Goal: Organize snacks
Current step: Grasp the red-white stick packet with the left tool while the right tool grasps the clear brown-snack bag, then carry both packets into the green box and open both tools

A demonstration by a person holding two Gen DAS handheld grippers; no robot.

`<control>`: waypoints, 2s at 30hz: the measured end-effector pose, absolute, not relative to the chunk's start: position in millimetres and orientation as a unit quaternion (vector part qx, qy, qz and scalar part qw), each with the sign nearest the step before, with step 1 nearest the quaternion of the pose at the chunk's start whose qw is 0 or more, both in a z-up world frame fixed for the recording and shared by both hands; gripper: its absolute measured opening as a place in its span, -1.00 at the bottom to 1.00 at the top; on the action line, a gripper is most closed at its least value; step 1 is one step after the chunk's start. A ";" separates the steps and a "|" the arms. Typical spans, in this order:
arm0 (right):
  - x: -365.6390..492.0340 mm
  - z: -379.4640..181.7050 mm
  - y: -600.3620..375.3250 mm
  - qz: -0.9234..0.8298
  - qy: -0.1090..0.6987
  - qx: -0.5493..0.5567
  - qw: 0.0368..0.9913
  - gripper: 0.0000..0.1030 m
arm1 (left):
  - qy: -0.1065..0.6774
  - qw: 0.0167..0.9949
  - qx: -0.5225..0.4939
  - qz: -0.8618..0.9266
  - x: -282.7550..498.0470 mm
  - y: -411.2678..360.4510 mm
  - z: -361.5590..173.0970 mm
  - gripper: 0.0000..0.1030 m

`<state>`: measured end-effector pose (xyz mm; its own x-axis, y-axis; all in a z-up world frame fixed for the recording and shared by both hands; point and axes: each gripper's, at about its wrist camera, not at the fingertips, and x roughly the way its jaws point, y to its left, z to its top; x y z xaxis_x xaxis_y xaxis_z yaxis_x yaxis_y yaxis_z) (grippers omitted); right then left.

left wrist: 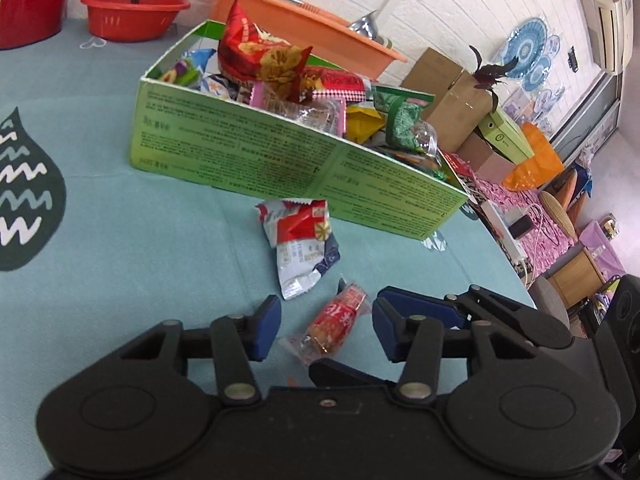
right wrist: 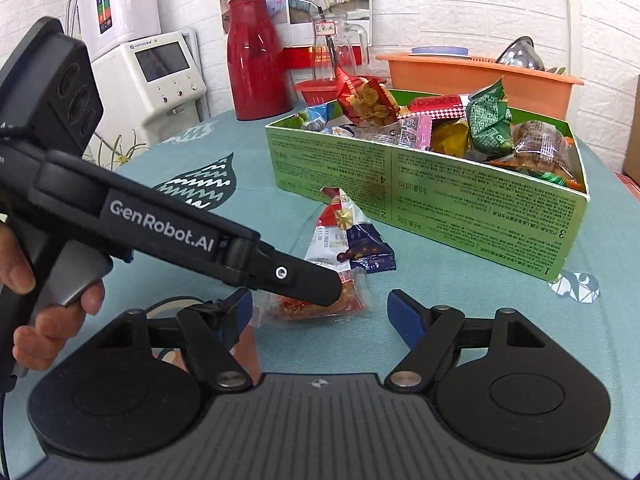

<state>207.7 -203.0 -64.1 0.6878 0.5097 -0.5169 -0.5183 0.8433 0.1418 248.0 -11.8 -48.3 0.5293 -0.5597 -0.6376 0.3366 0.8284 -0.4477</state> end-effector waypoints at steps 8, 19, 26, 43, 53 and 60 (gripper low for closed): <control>213.1 -68.0 -194.1 0.284 0.284 -0.027 0.915 0.96 | 0.411 0.856 -0.146 -0.275 243.3 -12.9 -52.6 -0.15; 203.6 -49.1 -200.5 0.285 0.231 -0.045 0.929 0.63 | 0.373 0.877 -0.155 -0.260 235.5 -14.6 -32.0 -0.26; 223.7 -15.1 -204.3 0.276 0.168 -0.053 0.945 0.63 | 0.322 0.898 -0.146 -0.263 252.9 -18.8 11.1 -0.26; 318.0 -9.0 -188.1 0.280 0.159 -0.012 0.946 0.64 | 0.306 0.912 -0.140 -0.234 345.5 -2.3 17.3 -0.24; 330.4 -23.0 -176.1 0.286 0.144 -0.029 0.947 1.00 | 0.295 0.915 -0.155 -0.227 361.9 9.3 4.3 1.00; 309.5 -16.2 -183.1 0.269 0.125 -0.037 0.954 1.00 | 0.257 0.939 -0.149 -0.174 332.6 16.4 15.1 1.00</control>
<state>309.5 -183.1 -16.2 0.8237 0.5043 -0.2592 -0.5227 0.8525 -0.0026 332.6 16.4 15.1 0.8070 -0.4031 -0.4315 0.2497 0.8951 -0.3694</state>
